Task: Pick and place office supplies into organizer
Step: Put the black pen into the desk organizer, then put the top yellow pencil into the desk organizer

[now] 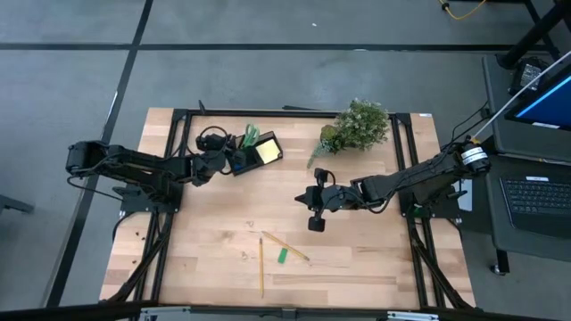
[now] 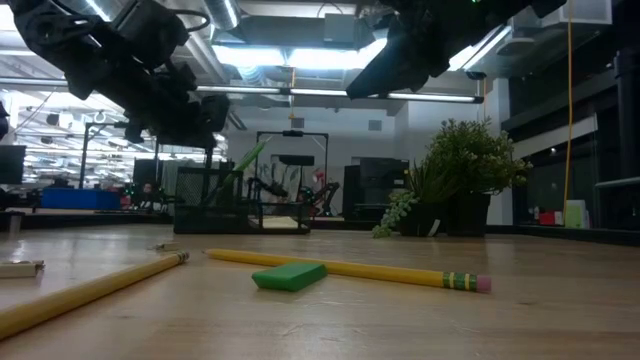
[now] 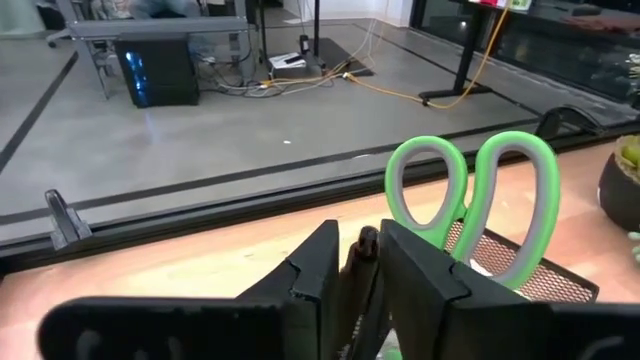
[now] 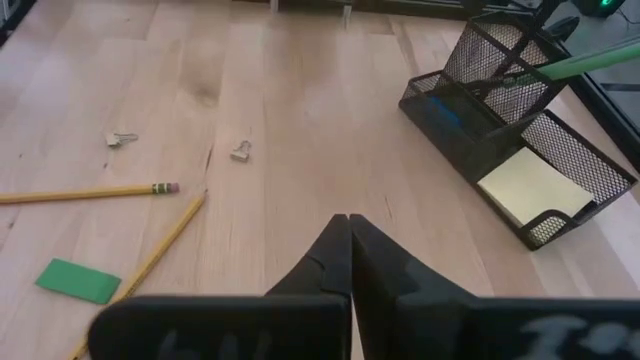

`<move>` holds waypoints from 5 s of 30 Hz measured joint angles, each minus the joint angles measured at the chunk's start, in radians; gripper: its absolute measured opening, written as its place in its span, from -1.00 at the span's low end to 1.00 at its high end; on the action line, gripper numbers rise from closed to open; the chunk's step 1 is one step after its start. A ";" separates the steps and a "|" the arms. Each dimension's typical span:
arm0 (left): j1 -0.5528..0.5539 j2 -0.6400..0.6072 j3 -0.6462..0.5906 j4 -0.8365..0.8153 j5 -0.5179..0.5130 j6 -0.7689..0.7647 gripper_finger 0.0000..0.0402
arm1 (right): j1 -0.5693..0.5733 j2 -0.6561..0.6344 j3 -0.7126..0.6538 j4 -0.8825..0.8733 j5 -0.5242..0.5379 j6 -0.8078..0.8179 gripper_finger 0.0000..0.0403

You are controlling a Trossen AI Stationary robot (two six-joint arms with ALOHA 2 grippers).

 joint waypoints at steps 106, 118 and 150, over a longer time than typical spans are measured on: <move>-0.668 -0.152 -0.049 0.236 0.390 0.367 -0.90 | 0.237 0.494 0.554 -0.611 -0.244 0.584 -0.40; -0.668 -0.151 -0.049 0.232 0.388 0.360 -0.89 | 0.245 0.595 0.554 -0.602 -0.244 0.586 -0.40; -0.668 -0.151 -0.049 0.232 0.388 0.359 -0.87 | 0.241 0.614 0.557 -0.719 -0.142 0.574 -0.56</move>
